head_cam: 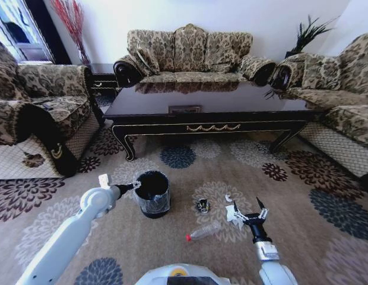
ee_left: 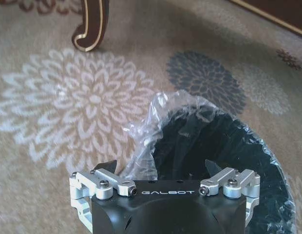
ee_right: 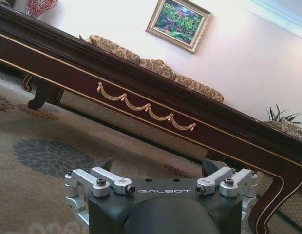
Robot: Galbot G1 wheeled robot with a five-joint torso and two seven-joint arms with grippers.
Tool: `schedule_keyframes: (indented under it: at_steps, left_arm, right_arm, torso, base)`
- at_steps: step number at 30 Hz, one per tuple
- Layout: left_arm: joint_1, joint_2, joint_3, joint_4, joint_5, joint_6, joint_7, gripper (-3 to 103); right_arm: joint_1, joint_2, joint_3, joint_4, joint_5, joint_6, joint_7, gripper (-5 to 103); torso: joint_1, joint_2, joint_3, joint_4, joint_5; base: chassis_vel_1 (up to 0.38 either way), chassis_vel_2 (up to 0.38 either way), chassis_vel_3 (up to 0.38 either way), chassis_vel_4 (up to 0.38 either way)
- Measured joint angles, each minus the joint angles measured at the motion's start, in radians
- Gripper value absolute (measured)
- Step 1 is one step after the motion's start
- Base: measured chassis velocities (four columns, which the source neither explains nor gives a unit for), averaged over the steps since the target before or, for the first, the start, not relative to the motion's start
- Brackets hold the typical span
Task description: Move to the front of the table and pick up the trash from the floor, then place it into the trash bin.
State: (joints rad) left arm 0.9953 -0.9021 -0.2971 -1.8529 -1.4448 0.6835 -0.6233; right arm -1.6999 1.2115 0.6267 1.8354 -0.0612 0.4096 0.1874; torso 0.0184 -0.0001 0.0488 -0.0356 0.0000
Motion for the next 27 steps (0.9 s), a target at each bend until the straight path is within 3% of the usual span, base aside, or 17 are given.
schedule_keyframes:
  at_steps: [8,13,14,16,27]
  left_arm:
    - [-0.034,-0.018,0.021,0.051,-0.127,0.049,-0.106,100]
    - [-0.04,-0.015,0.008,0.07,-0.177,0.051,-0.149,100]
    - [-0.046,-0.017,0.003,0.078,-0.195,0.051,-0.163,92]
    - [-0.047,-0.018,0.002,0.081,-0.2,0.051,-0.167,92]
    - [-0.064,-0.025,-0.005,0.098,-0.258,0.052,-0.184,49]
  right_arm:
    - [0.011,-0.001,0.011,-0.012,0.061,-0.02,-0.03,100]
    - [0.015,-0.002,0.014,-0.02,0.095,-0.053,-0.031,100]
    - [0.016,-0.002,0.011,-0.02,0.112,-0.074,-0.031,100]
    - [0.016,-0.002,0.009,-0.02,0.12,-0.085,-0.03,100]
    - [0.025,-0.017,-0.02,-0.038,0.24,-0.24,0.017,100]
  torso:
    - [0.0,0.0,0.0,0.0001,0.0001]
    - [0.0,0.0,0.0,0.0002,0.0]
    - [0.0,0.0,0.0,0.0001,0.0001]
    - [0.0,0.0,0.0,0.0001,0.0]
    - [0.0,0.0,0.0,0.0001,0.0]
  base:
    - [0.0,0.0,0.0,0.0]
    - [0.0,0.0,0.0,0.0]
    - [0.0,0.0,0.0,0.0]
    - [0.0,0.0,0.0,0.0]
    - [0.0,0.0,0.0,0.0]
